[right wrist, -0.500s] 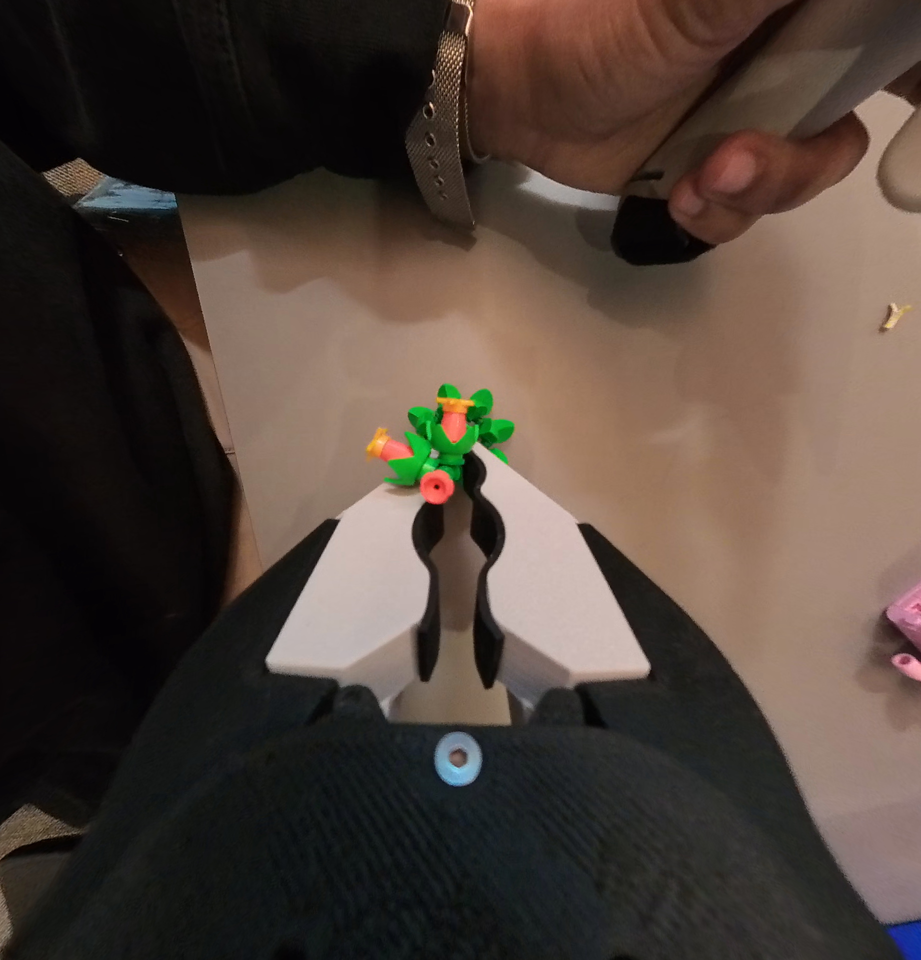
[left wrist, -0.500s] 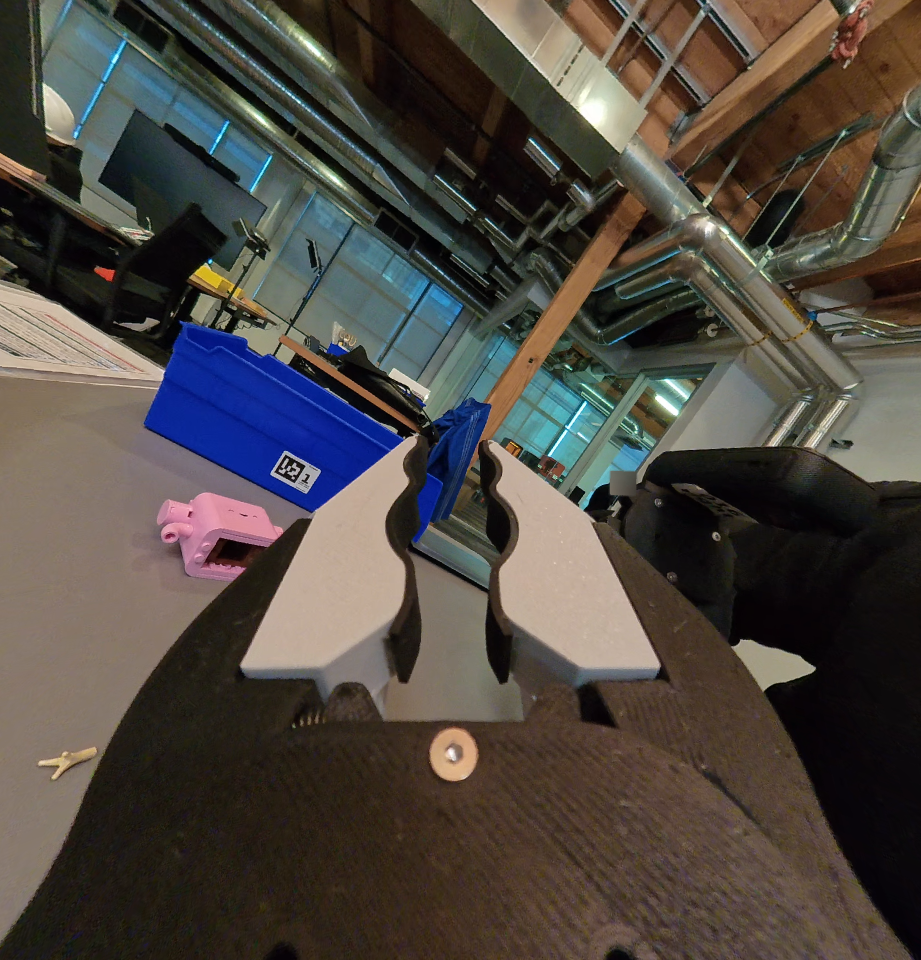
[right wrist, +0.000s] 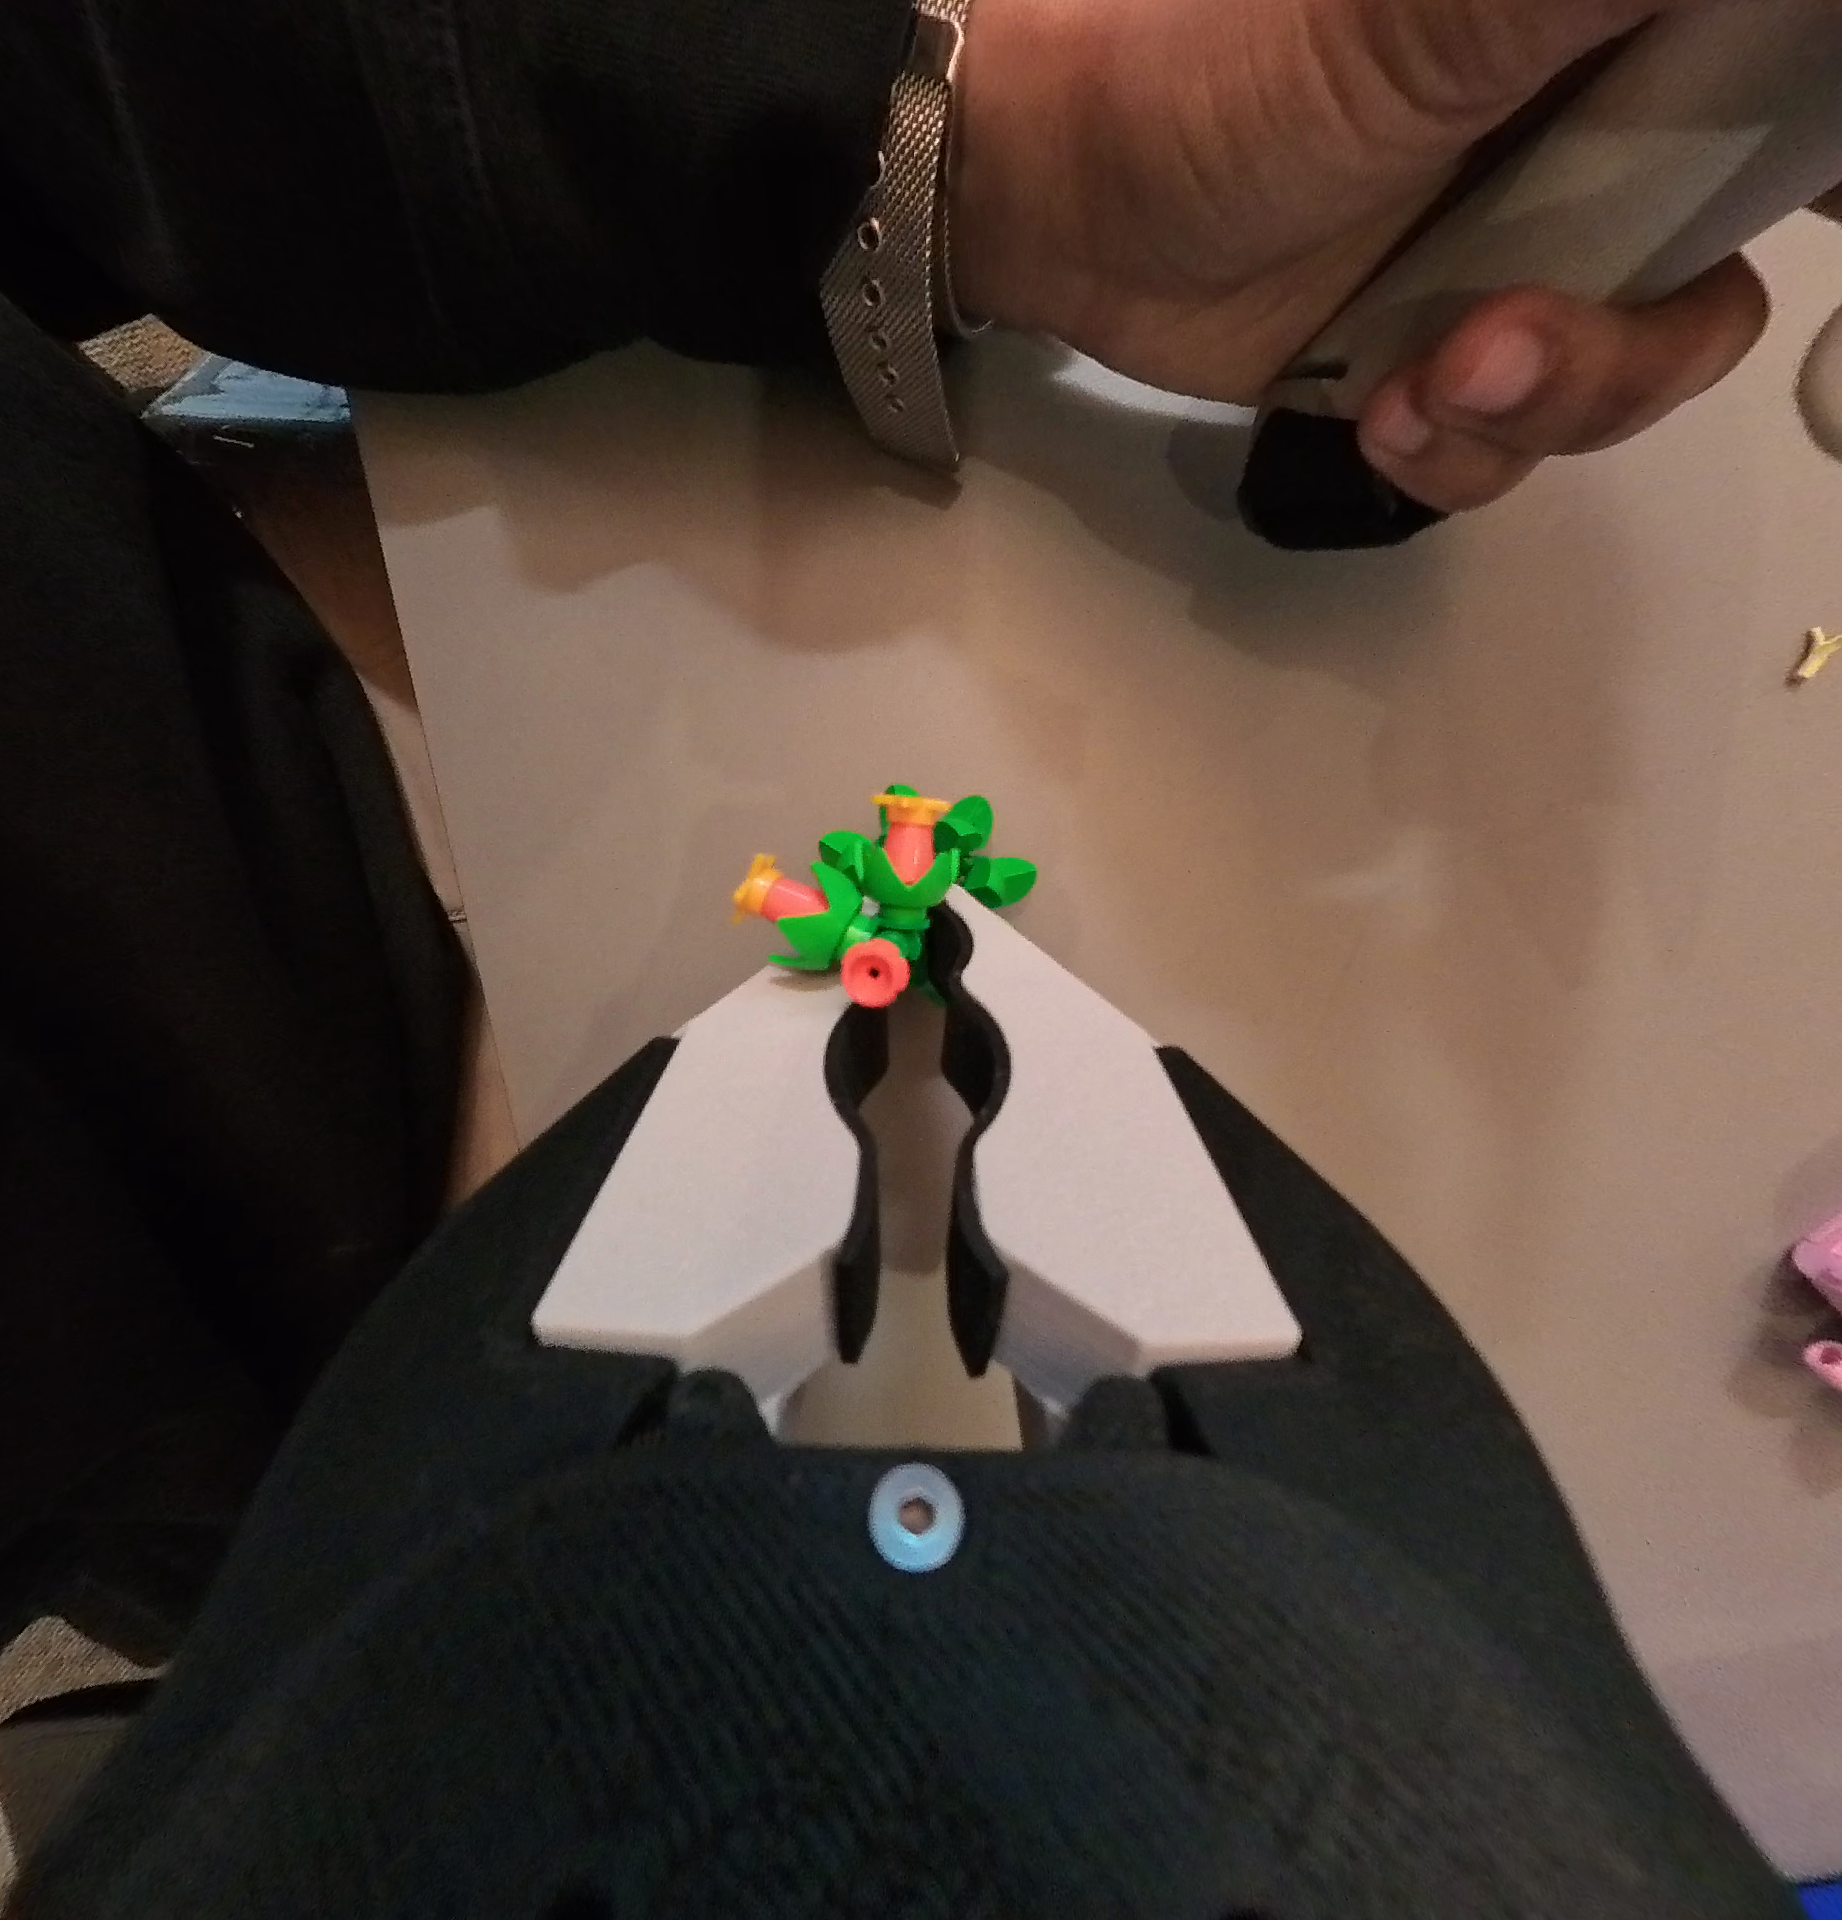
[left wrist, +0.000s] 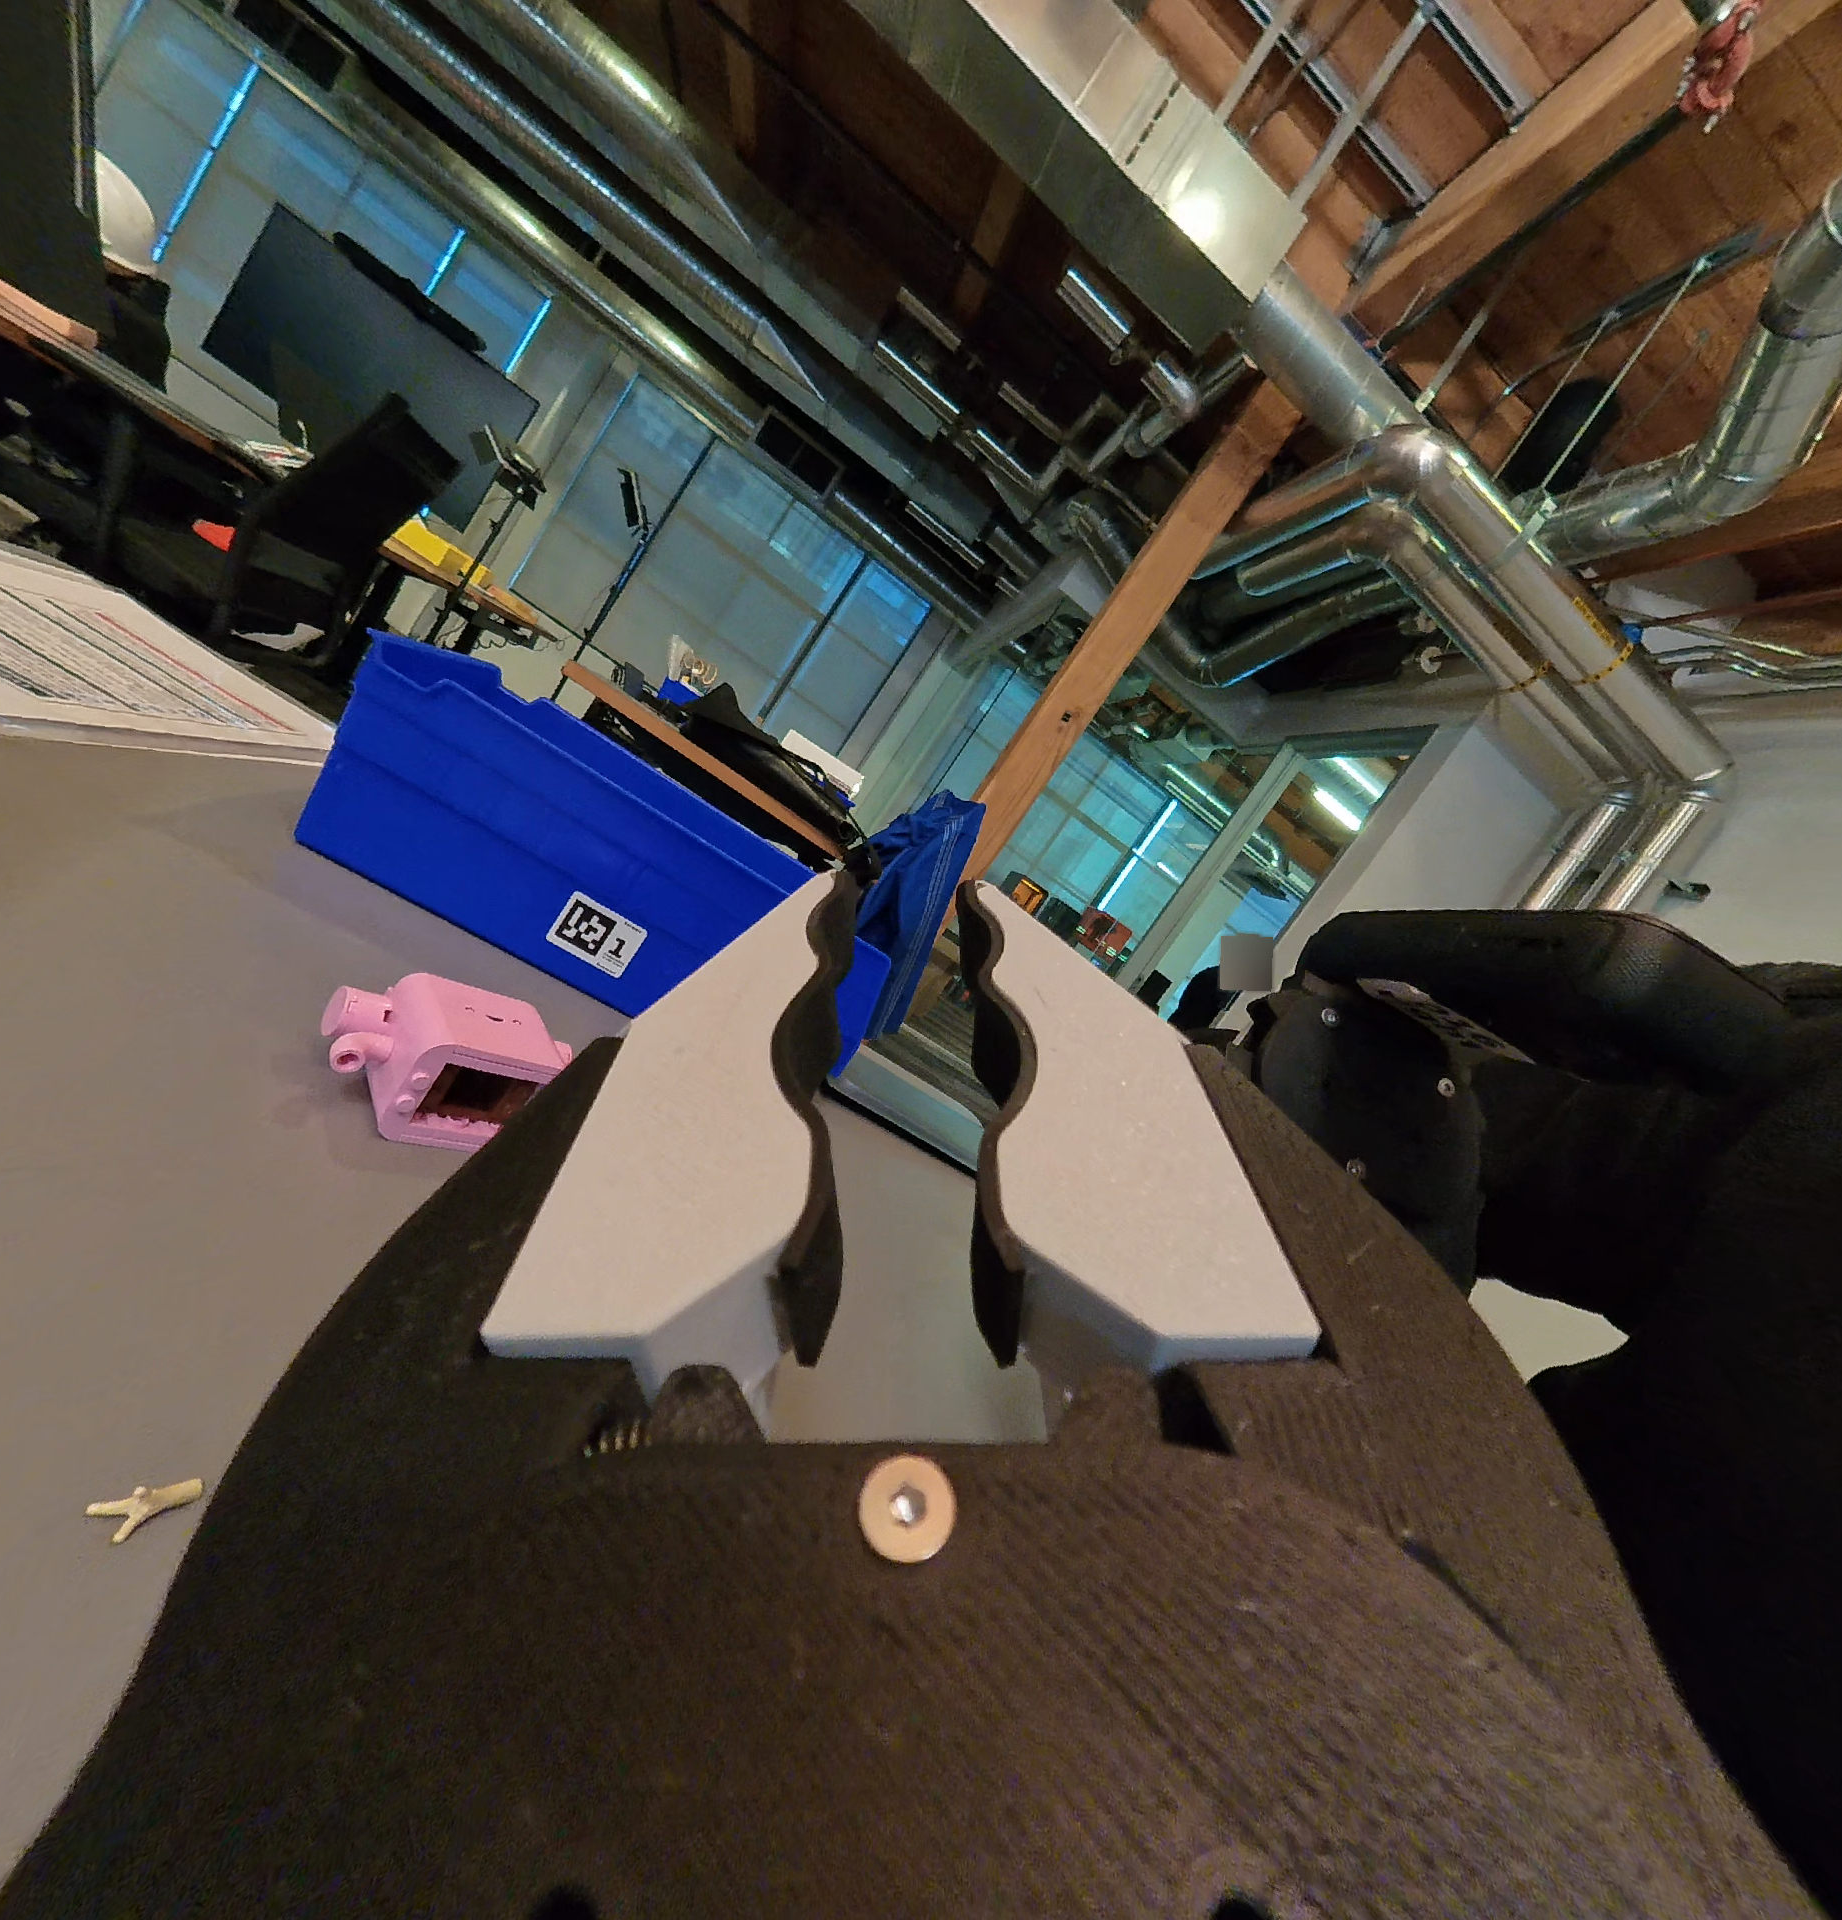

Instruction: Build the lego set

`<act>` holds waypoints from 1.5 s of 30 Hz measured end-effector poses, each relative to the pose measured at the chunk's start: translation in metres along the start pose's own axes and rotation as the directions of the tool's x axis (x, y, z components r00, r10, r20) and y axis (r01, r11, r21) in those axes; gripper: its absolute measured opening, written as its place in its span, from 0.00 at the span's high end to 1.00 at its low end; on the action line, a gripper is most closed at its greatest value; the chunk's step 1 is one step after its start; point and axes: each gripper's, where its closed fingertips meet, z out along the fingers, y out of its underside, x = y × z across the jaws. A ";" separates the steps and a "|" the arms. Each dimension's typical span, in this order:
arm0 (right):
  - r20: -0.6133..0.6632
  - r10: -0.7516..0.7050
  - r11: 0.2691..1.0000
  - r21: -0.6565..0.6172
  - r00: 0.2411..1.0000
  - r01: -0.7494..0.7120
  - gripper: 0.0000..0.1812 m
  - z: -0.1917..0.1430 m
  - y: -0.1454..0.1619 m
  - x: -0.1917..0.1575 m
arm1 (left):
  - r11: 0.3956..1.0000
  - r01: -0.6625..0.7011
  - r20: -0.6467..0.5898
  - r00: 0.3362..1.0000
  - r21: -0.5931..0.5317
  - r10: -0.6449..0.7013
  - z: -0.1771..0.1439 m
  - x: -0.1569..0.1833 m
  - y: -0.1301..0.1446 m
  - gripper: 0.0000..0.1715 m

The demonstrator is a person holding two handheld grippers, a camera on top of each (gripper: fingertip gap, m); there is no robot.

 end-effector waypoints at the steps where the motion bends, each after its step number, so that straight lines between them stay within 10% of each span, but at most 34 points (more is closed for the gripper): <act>1: 0.003 -0.001 1.000 -0.004 1.000 0.001 1.00 0.000 0.000 0.000 | 1.000 0.001 0.000 1.000 0.001 -0.001 0.000 0.000 0.000 0.90; 45: 0.037 -0.012 0.996 -0.091 0.999 0.016 0.99 0.005 0.003 -0.001 | 1.000 -0.005 0.012 1.000 0.009 0.005 -0.002 -0.001 -0.002 0.90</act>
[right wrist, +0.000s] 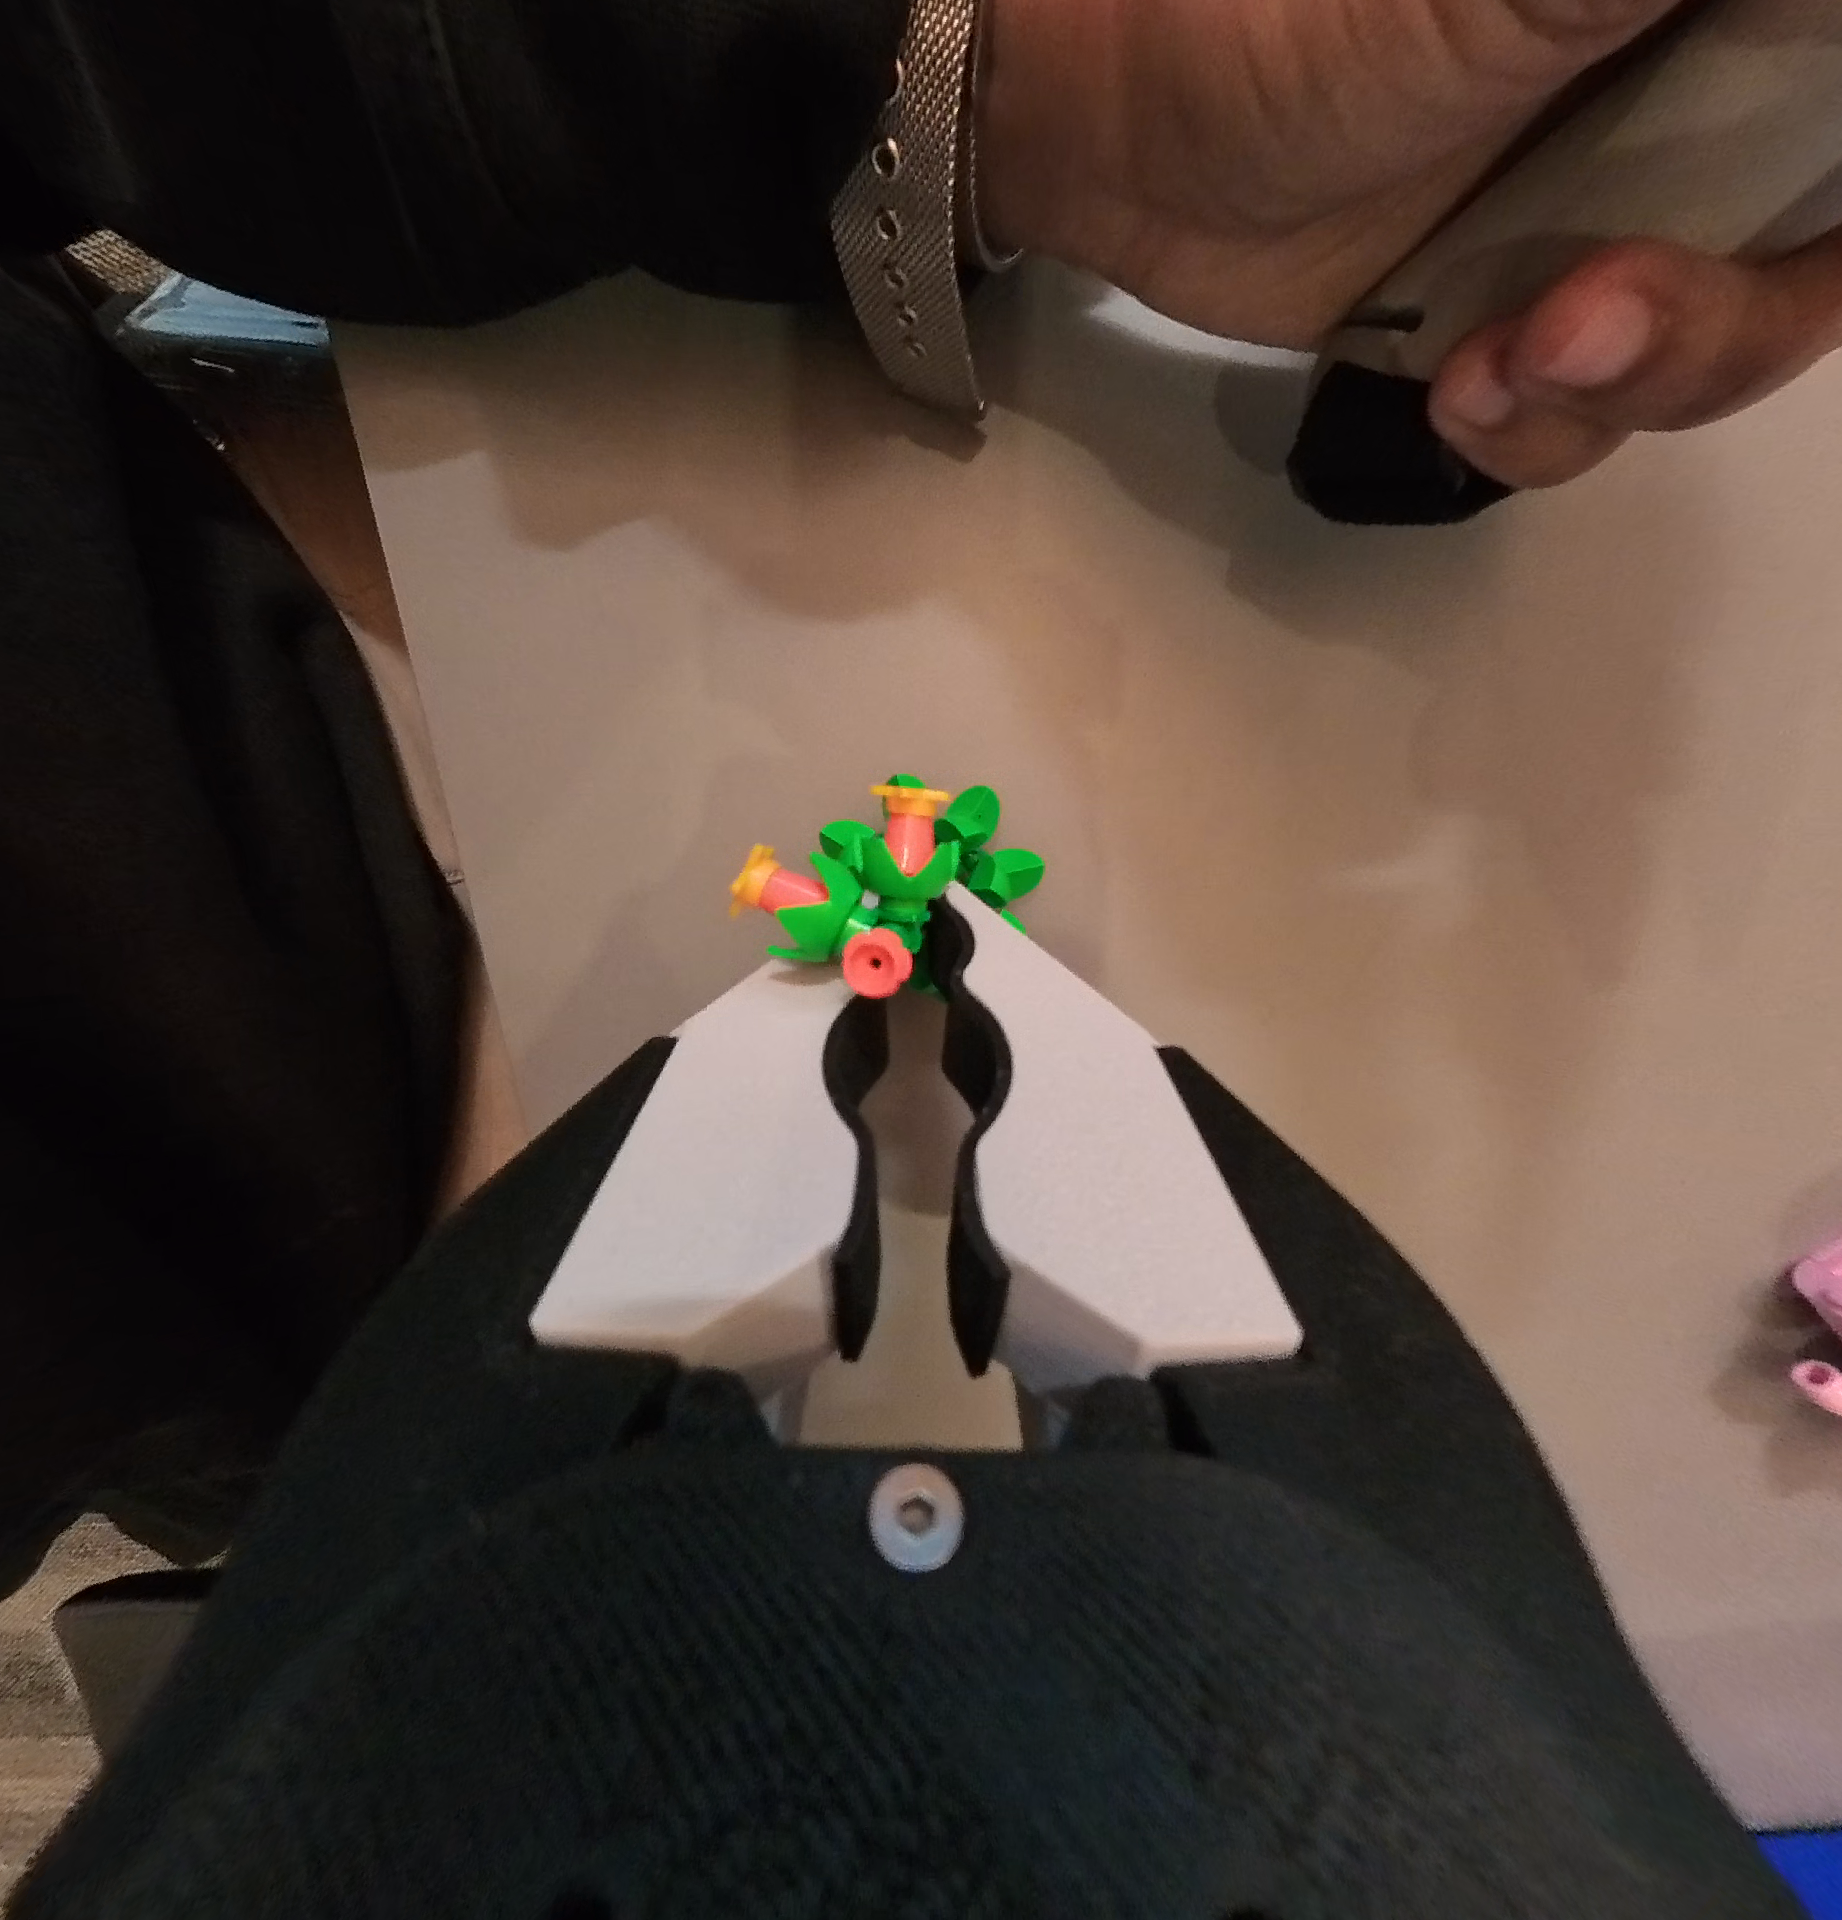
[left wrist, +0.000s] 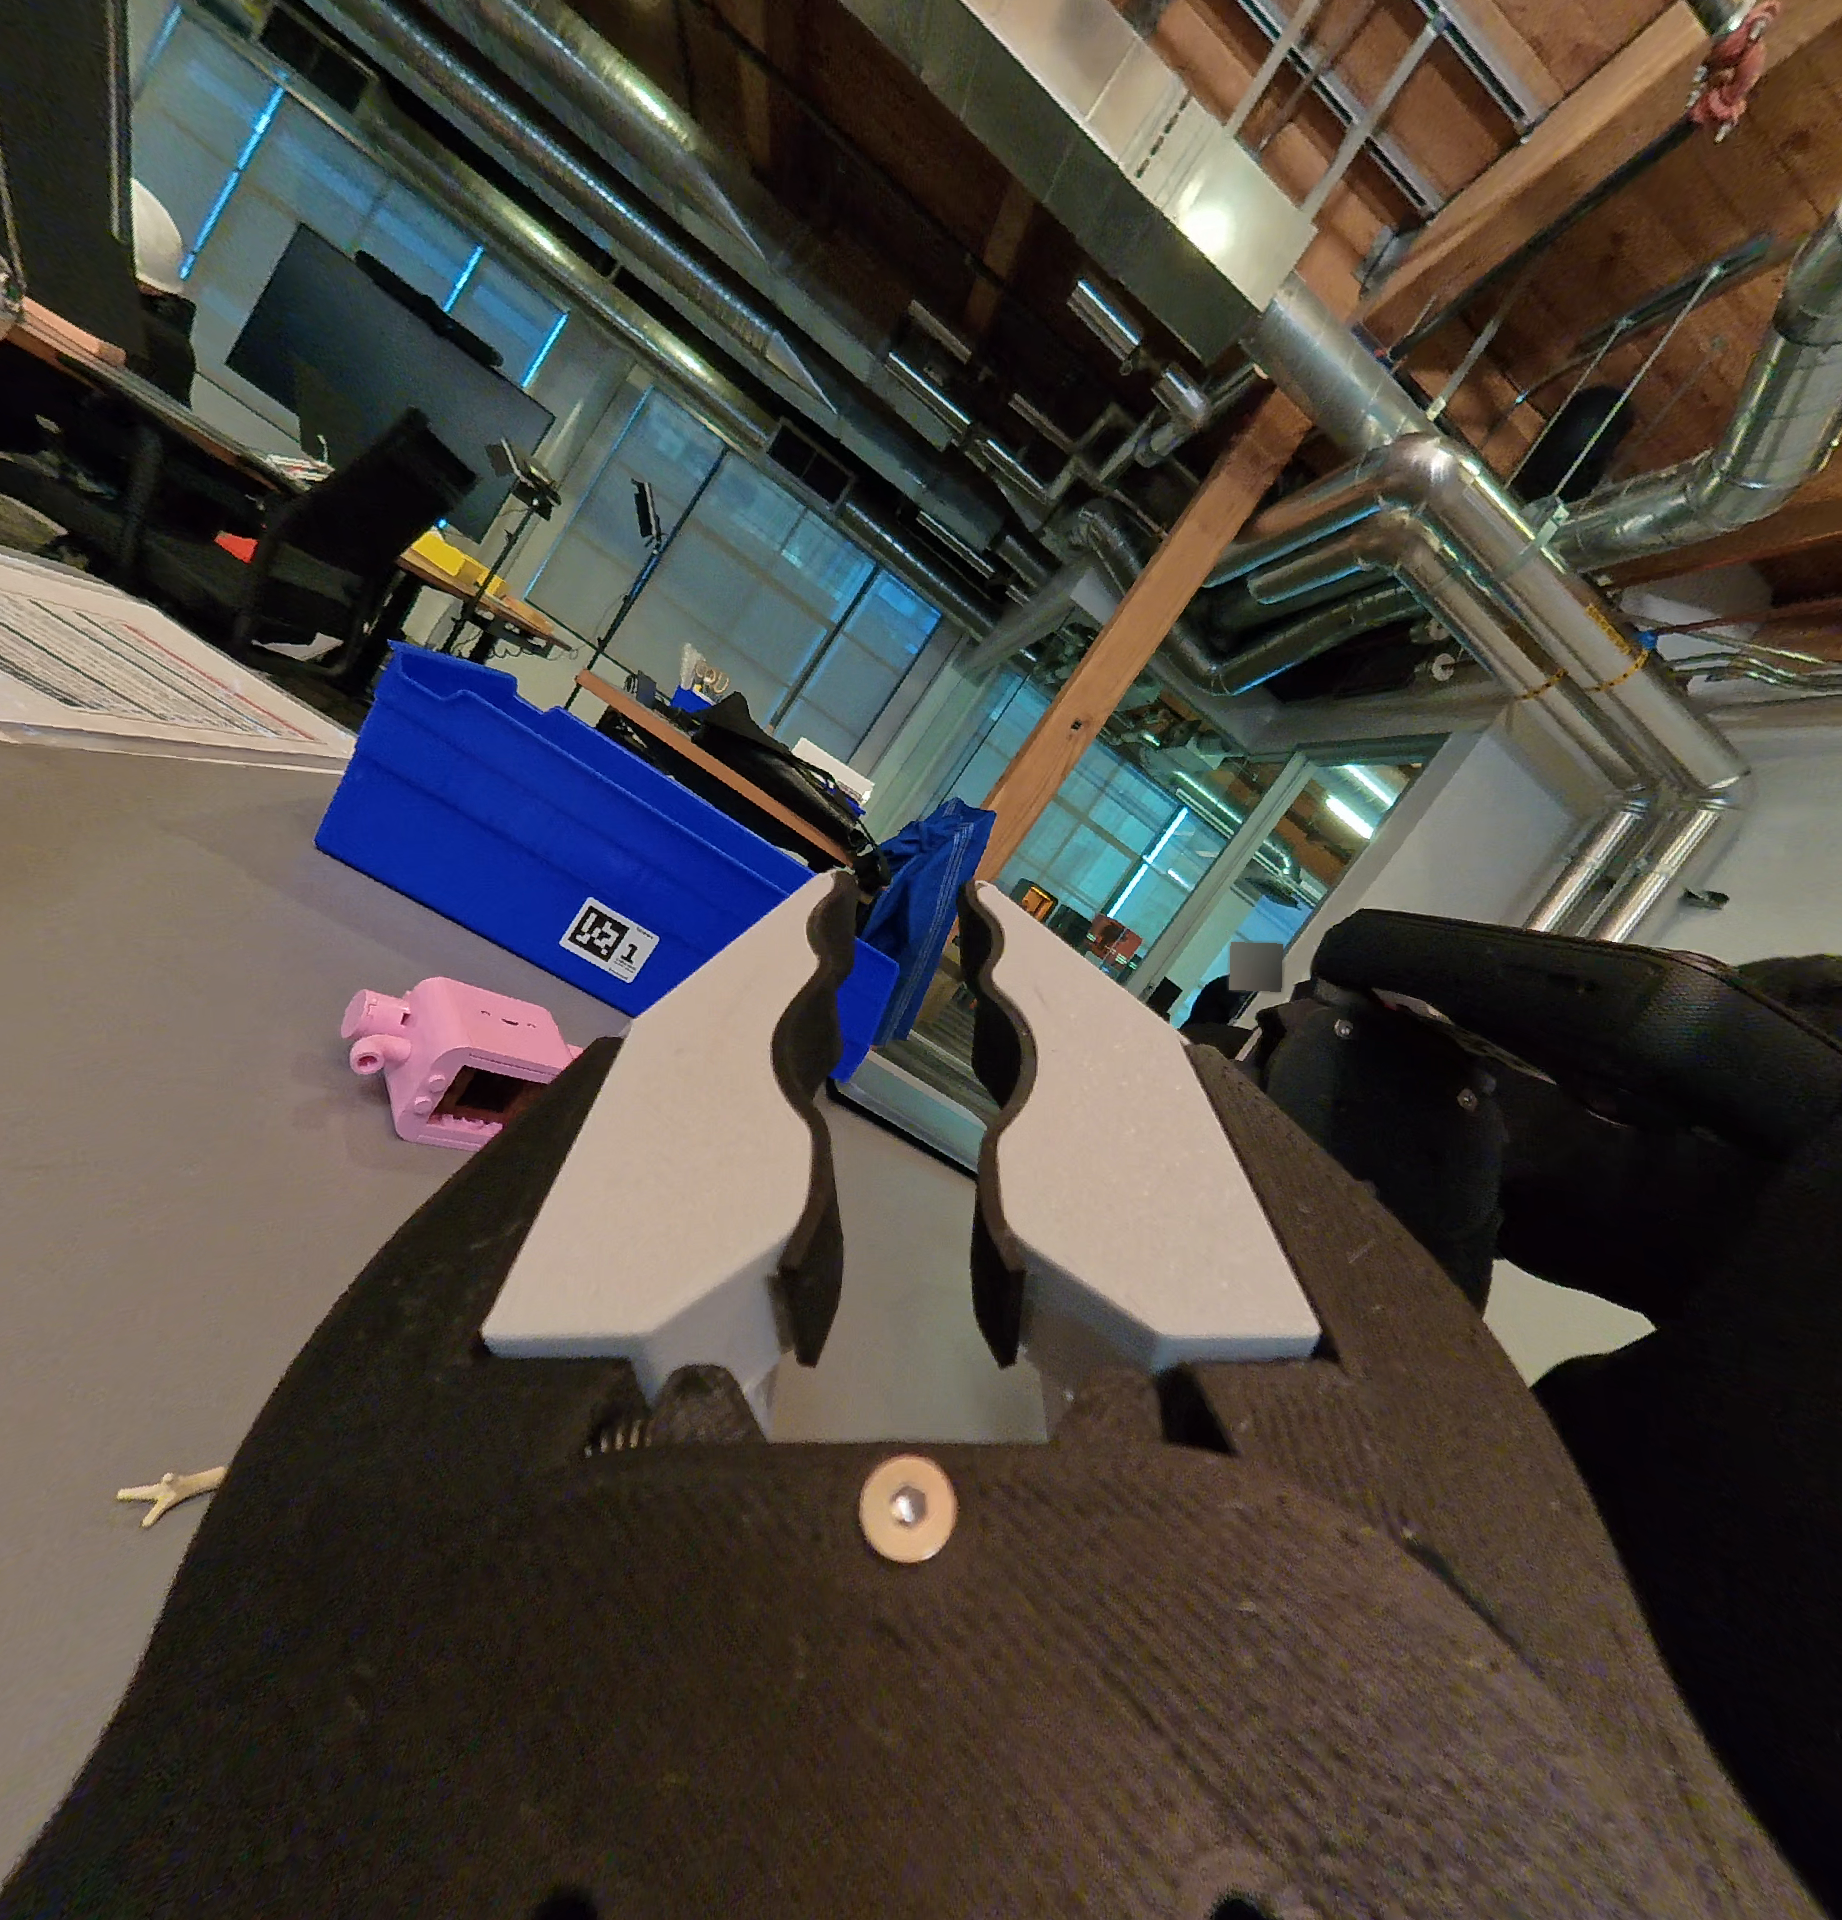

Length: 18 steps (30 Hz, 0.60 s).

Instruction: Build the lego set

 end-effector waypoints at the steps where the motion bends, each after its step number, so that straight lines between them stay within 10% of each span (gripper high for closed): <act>1: -0.003 0.002 1.000 -0.002 1.000 -0.002 0.99 0.000 0.000 0.000 | 1.000 -0.001 0.001 1.000 0.000 0.001 0.000 0.000 0.000 0.90; 18: -0.047 -0.021 1.000 -0.009 0.999 0.021 0.94 -0.002 0.003 0.002 | 0.999 0.035 -0.004 0.999 -0.010 -0.035 -0.001 -0.003 0.001 0.91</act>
